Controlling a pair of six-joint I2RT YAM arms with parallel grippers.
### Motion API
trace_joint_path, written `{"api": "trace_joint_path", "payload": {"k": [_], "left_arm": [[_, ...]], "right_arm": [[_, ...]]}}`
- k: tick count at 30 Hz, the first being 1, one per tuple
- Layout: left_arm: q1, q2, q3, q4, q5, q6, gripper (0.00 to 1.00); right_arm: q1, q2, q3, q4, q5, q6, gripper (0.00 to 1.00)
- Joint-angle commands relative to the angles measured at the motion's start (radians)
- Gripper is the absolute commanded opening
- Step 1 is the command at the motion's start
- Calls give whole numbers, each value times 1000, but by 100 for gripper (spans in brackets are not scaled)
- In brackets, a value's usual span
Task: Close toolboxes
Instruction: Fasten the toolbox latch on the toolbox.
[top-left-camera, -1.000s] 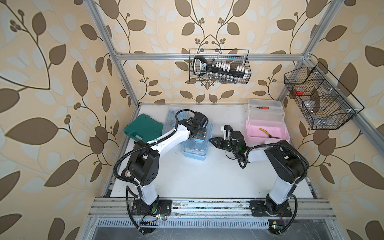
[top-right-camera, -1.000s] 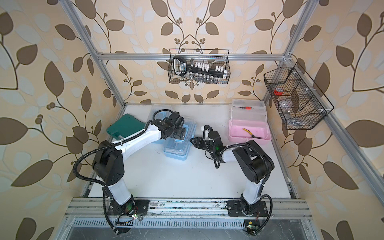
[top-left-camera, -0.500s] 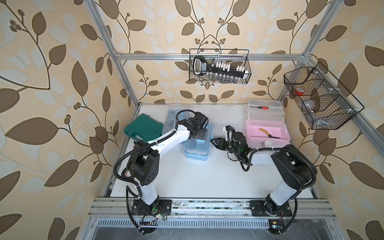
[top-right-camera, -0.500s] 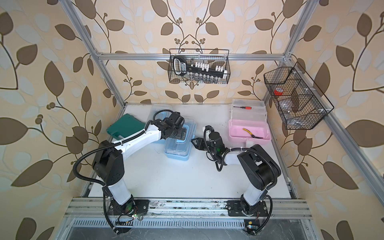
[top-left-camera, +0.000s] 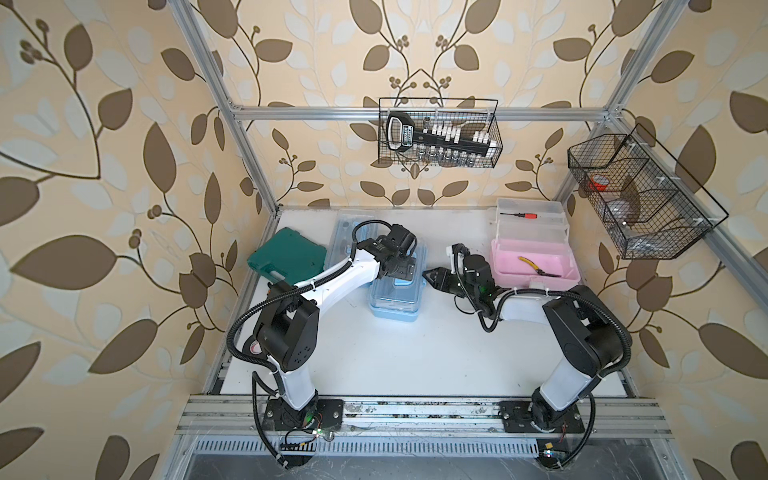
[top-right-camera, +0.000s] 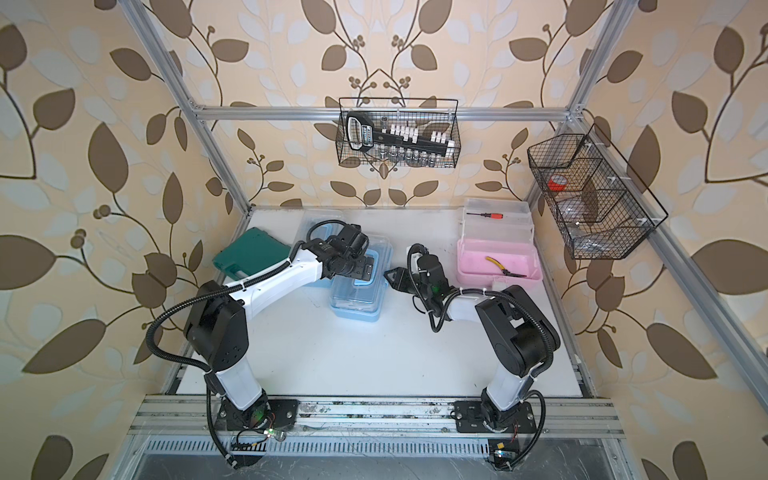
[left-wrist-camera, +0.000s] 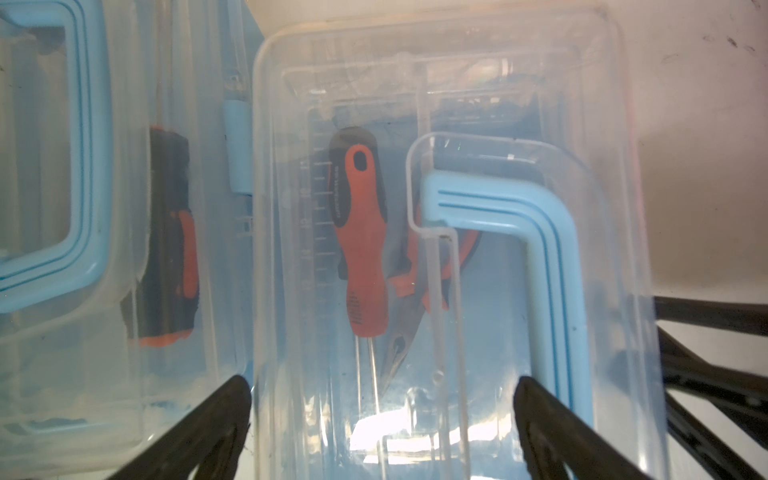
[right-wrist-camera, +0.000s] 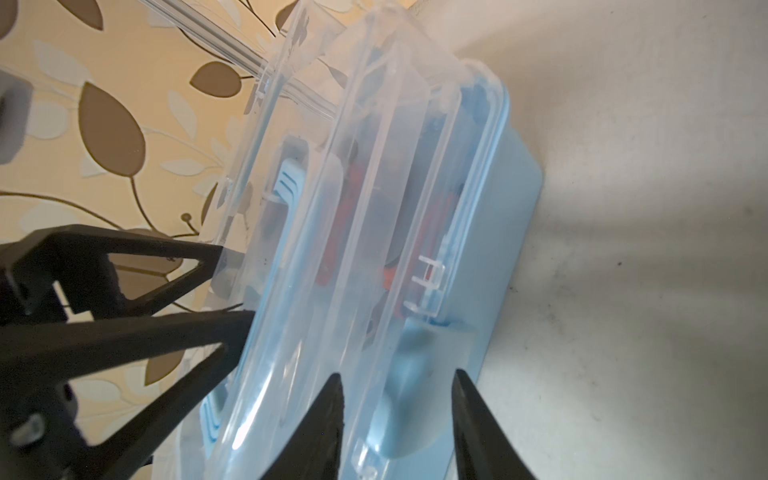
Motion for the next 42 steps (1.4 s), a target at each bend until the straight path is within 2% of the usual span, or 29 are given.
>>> {"api": "trace_joint_path", "payload": {"k": [1, 6, 17, 25, 30, 38, 42], "left_arm": [[-22, 17, -41, -67, 66, 5, 99], [-22, 11, -49, -67, 60, 4, 99], [-22, 2, -61, -69, 54, 2, 99], [-22, 1, -66, -65, 57, 2, 99], [-23, 0, -67, -64, 57, 2, 99], [-22, -1, -71, -61, 60, 2, 99], [-22, 0, -71, -59, 59, 2, 99]], "right_arm": [[7, 47, 45, -54, -25, 2, 34], [10, 55, 45, -105, 21, 3, 26], [-3, -4, -32, -81, 76, 21, 20], [-6, 22, -28, -59, 19, 15, 23], [-3, 23, -21, -57, -2, 11, 36], [-4, 6, -24, -80, 26, 9, 32], [-3, 12, -17, -82, 11, 9, 24]]}}
